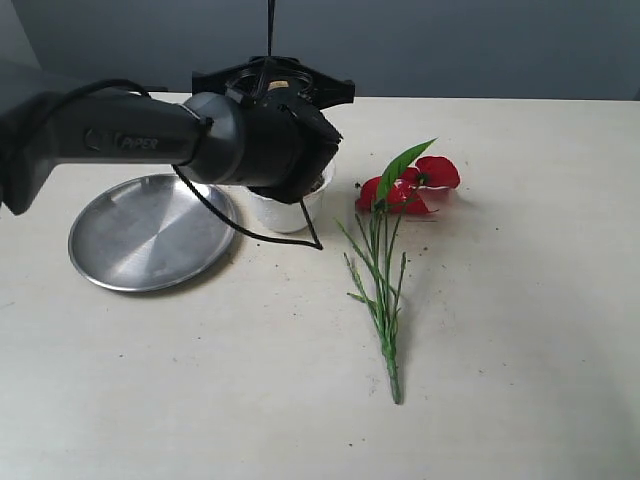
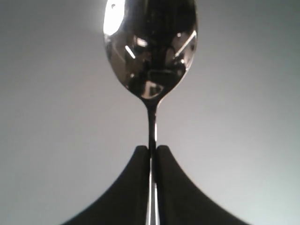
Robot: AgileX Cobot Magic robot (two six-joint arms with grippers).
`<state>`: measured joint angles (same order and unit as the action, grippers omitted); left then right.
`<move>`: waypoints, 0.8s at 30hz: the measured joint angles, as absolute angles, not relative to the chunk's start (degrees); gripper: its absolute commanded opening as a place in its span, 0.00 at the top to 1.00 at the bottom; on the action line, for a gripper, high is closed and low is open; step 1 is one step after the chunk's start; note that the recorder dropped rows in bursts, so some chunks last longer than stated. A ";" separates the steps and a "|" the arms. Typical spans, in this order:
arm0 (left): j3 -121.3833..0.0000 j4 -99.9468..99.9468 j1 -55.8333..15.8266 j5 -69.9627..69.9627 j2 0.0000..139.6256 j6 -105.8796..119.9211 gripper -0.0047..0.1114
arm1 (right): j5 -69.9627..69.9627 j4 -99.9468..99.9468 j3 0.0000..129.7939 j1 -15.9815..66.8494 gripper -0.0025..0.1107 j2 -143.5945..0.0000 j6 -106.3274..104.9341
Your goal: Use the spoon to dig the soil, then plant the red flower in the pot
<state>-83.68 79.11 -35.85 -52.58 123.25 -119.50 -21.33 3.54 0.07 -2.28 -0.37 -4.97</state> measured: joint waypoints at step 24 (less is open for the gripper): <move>-84.99 77.87 -35.61 -48.75 124.83 -119.50 0.96 | -21.44 3.54 0.07 -2.28 0.98 -0.37 -4.97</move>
